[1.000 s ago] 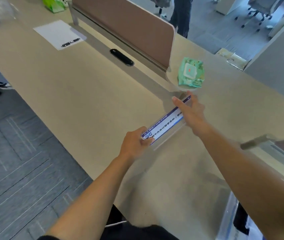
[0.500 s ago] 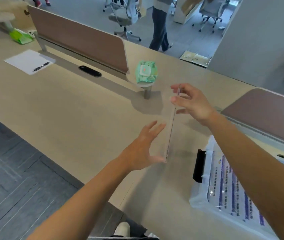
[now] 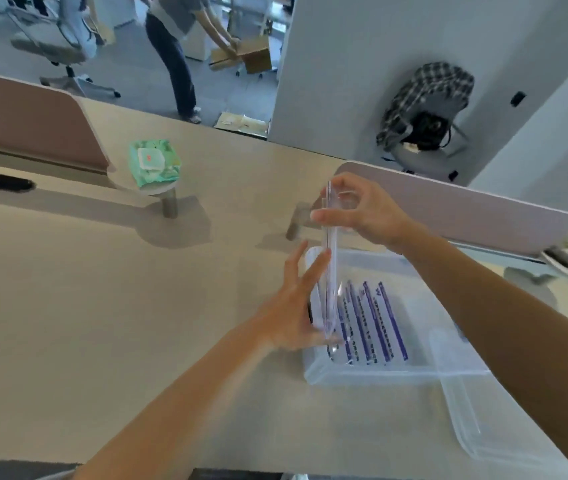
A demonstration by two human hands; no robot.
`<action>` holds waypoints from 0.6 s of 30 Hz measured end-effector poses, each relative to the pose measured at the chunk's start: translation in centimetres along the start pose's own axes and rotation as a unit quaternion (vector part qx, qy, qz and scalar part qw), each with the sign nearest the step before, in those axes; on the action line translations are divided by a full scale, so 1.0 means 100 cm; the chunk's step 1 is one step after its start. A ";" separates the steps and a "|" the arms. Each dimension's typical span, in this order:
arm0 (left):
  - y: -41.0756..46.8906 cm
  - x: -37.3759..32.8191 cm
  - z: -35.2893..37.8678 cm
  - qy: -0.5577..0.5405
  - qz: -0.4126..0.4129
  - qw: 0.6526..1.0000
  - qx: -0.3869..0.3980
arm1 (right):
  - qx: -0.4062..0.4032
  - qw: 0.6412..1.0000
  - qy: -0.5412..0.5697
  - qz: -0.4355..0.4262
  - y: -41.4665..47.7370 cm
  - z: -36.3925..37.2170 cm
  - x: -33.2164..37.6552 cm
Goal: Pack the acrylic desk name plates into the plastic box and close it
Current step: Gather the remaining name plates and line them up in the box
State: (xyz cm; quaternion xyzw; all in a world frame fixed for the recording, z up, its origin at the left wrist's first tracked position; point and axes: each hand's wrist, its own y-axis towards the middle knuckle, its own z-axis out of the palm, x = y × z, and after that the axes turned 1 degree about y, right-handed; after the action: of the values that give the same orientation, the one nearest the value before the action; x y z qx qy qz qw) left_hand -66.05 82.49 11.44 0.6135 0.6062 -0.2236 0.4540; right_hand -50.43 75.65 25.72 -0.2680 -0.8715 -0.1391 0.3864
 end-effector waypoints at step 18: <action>0.147 -0.112 0.163 -0.283 -0.178 0.940 0.070 | -0.043 0.987 0.134 -0.081 -0.056 -0.205 -0.143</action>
State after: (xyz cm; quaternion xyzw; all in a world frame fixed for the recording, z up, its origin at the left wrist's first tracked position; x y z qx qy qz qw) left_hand -49.44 65.13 16.96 0.4370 0.5346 -0.5076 0.5153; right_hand -33.33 56.74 28.44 -0.1917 -0.8236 -0.2424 0.4755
